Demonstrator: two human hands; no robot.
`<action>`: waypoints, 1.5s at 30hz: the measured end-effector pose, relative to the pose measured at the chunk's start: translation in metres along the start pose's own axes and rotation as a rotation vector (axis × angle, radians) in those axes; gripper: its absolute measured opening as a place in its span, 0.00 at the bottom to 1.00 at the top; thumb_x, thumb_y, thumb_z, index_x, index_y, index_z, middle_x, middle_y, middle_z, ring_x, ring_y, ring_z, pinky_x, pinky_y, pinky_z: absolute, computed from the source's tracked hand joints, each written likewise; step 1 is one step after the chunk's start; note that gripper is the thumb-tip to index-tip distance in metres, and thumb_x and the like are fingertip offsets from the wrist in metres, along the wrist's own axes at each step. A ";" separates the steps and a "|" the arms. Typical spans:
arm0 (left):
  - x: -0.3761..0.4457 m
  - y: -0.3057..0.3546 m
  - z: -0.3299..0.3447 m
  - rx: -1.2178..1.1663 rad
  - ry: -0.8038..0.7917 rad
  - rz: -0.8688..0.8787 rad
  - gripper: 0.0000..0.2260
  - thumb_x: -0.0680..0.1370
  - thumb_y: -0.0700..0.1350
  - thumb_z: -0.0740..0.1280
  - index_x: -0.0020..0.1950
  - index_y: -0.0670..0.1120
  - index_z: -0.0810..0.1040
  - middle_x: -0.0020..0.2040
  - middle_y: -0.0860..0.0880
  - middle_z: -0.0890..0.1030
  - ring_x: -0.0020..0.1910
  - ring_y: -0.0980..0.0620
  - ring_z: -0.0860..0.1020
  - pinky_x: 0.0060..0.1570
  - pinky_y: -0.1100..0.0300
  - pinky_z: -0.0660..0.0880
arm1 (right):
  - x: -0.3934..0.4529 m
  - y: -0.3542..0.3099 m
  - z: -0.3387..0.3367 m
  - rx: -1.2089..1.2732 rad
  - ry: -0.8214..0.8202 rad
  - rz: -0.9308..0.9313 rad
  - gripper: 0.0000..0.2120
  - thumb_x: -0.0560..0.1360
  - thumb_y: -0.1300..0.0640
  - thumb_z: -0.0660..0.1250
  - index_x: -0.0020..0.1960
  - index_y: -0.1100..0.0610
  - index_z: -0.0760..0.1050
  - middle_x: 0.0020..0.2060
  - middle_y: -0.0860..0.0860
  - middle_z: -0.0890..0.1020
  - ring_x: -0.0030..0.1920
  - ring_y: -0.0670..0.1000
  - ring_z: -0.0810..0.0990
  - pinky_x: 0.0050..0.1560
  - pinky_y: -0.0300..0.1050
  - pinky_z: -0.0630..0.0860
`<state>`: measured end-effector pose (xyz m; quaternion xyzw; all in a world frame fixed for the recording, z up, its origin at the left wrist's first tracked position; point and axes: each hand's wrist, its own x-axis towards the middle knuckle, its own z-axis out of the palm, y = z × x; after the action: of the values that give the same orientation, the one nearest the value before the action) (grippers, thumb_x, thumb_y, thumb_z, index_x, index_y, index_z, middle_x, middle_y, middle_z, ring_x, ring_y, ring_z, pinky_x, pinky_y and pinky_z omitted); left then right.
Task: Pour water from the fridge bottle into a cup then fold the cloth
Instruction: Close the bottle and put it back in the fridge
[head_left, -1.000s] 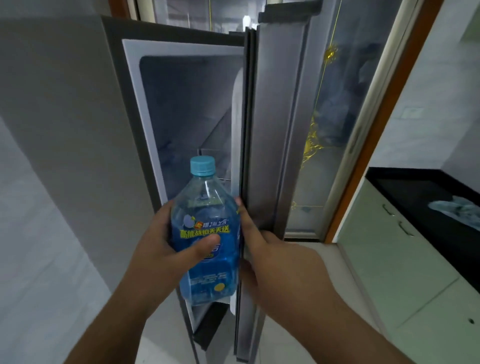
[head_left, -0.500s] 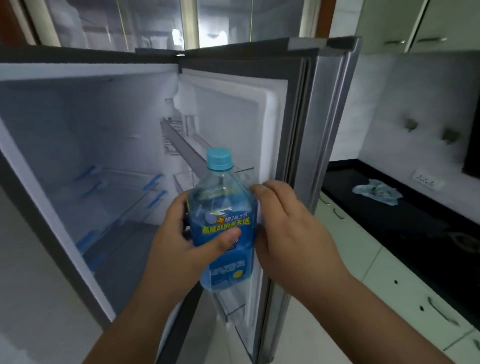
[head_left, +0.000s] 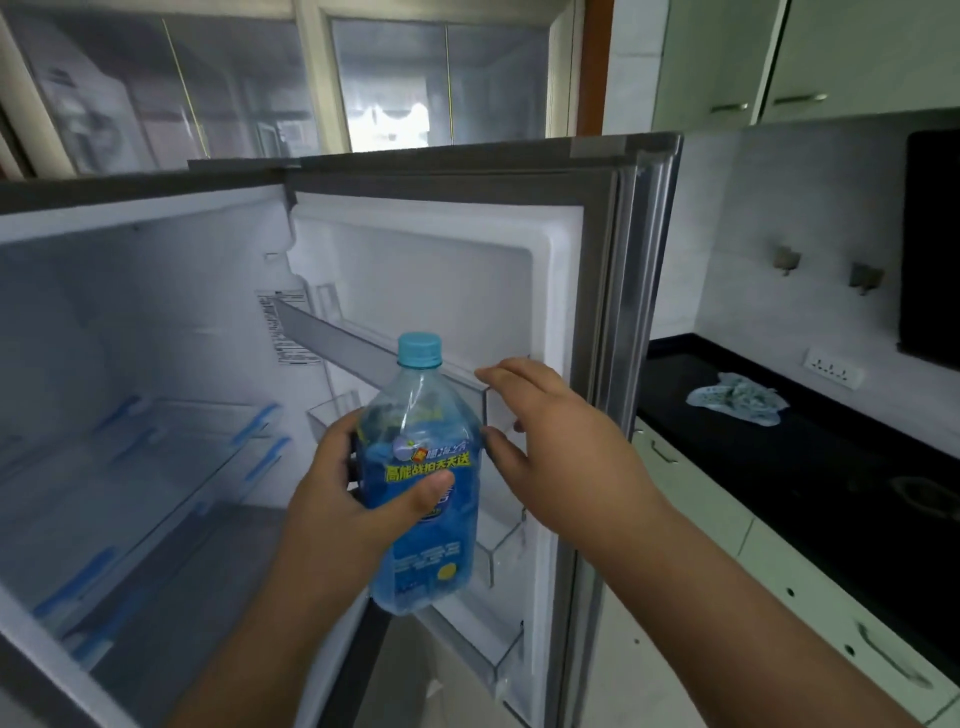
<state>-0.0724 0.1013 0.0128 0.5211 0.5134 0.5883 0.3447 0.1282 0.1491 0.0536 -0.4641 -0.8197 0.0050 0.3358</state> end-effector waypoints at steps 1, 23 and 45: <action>0.005 -0.001 0.008 -0.004 0.017 -0.009 0.34 0.63 0.55 0.86 0.65 0.56 0.78 0.57 0.51 0.87 0.54 0.47 0.87 0.54 0.40 0.84 | 0.006 0.007 -0.001 -0.002 -0.002 0.006 0.24 0.82 0.51 0.68 0.77 0.49 0.71 0.75 0.45 0.71 0.60 0.50 0.81 0.59 0.48 0.81; 0.146 -0.005 0.221 0.160 0.176 0.009 0.29 0.67 0.53 0.83 0.64 0.57 0.75 0.55 0.59 0.84 0.50 0.66 0.83 0.49 0.63 0.83 | 0.119 0.226 -0.011 -0.005 -0.079 0.140 0.25 0.81 0.61 0.67 0.75 0.48 0.66 0.76 0.49 0.72 0.67 0.54 0.75 0.58 0.51 0.79; 0.100 -0.074 -0.123 0.315 0.751 -0.085 0.30 0.70 0.49 0.80 0.65 0.58 0.67 0.60 0.52 0.83 0.56 0.58 0.85 0.53 0.61 0.81 | 0.180 -0.057 0.252 0.932 -0.763 -0.248 0.27 0.78 0.43 0.72 0.73 0.38 0.66 0.63 0.31 0.79 0.65 0.37 0.79 0.63 0.48 0.81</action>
<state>-0.2228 0.1828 -0.0238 0.2948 0.7085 0.6369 0.0735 -0.1172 0.3307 -0.0251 -0.1350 -0.8416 0.4894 0.1842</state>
